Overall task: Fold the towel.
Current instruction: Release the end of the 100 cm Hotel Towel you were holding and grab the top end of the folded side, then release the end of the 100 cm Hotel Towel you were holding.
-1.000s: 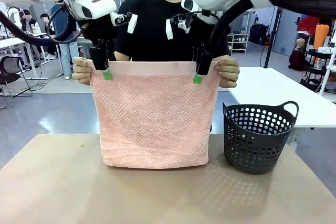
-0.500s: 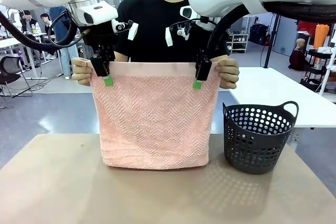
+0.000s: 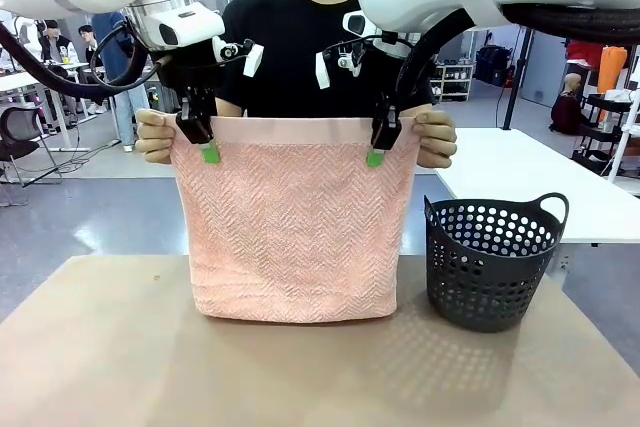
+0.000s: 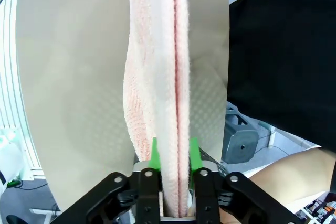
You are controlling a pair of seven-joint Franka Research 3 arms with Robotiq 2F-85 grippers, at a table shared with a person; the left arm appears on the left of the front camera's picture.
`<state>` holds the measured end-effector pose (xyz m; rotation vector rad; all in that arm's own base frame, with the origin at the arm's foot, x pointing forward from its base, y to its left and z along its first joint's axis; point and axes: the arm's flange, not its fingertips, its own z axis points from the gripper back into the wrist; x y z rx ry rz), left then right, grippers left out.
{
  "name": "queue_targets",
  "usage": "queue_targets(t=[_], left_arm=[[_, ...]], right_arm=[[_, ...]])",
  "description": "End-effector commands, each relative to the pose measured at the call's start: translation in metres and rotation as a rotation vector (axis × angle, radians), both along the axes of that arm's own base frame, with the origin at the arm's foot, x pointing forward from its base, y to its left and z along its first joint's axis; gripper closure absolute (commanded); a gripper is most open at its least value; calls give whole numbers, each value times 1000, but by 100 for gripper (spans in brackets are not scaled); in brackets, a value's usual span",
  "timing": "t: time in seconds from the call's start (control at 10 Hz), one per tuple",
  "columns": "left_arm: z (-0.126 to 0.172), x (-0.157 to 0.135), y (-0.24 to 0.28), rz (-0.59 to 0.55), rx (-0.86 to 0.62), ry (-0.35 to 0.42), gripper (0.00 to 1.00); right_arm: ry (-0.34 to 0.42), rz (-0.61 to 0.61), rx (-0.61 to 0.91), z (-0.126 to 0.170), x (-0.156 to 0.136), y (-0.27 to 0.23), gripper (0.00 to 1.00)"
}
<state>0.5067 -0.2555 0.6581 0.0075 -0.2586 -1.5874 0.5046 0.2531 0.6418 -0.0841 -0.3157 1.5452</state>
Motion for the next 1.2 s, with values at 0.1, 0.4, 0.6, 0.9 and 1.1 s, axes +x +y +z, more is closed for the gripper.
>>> queue_targets(t=[0.1,0.4,0.6,0.9,1.1], left_arm=[[5,-6,4,-11,-31,19,100],[1,-15,14,13,-31,-7,100],[3,-2,2,4,-9,-1,100],[3,-2,2,4,-9,-1,100],[3,-2,2,4,-9,-1,100]], right_arm=[[2,-20,-14,-1,-2,0,100],[4,-27,36,-7,-3,-4,100],[1,1,0,0,0,1,100],[1,1,0,0,0,1,100],[1,1,0,0,0,1,100]])
